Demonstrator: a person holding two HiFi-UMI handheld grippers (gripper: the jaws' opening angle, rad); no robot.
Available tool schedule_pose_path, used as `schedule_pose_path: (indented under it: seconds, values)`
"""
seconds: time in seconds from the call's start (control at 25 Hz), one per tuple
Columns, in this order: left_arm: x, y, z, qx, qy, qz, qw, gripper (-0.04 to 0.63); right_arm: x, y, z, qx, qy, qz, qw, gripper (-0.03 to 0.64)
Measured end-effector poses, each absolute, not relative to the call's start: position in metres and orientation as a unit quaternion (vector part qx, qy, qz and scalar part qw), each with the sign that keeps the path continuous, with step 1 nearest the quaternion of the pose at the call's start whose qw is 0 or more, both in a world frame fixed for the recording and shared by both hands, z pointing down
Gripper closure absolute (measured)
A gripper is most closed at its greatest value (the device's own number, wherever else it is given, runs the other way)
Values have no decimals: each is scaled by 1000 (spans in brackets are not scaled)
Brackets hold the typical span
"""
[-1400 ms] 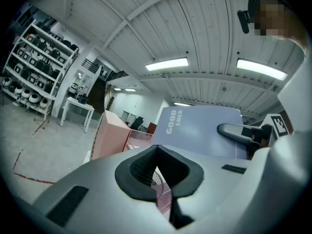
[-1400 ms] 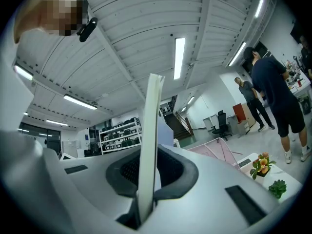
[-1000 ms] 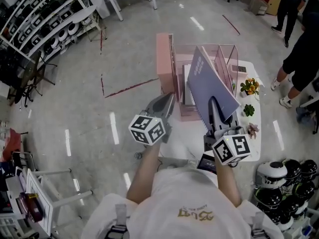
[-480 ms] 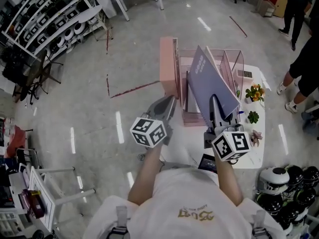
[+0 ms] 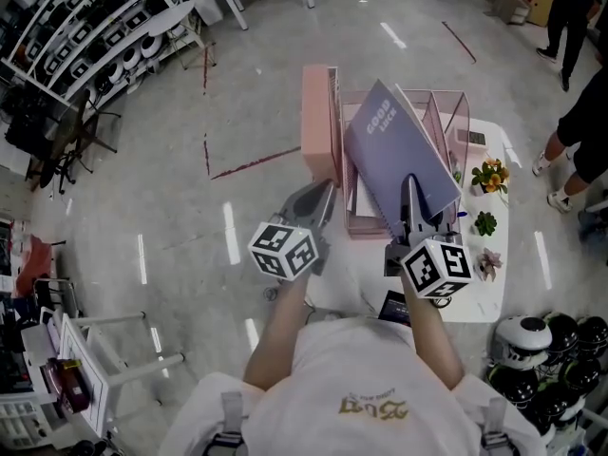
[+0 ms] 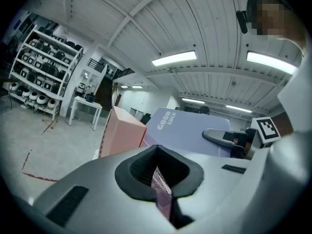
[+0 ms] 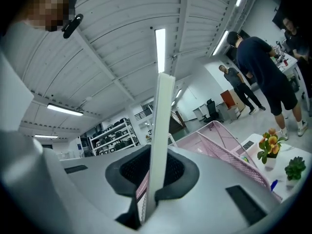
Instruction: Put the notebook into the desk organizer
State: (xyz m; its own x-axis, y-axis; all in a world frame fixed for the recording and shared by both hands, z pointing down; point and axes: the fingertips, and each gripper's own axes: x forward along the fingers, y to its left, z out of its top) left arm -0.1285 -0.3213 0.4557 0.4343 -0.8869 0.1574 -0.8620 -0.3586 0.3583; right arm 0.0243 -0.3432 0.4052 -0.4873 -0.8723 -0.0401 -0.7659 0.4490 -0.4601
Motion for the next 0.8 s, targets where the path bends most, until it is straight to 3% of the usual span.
schedule_pose_path:
  seconds: [0.68, 0.72, 0.8]
  values:
    - [-120, -322, 461, 830, -519, -26, 202, 580, 17, -360, 453, -484, 824, -292, 32, 500]
    - [-119, -321, 461, 832, -517, -25, 203, 580, 13, -359, 454, -470, 833, -291, 20, 485]
    - [-117, -320, 460, 835, -510, -23, 204, 580, 2, -355, 453, -432, 854, -292, -2, 390]
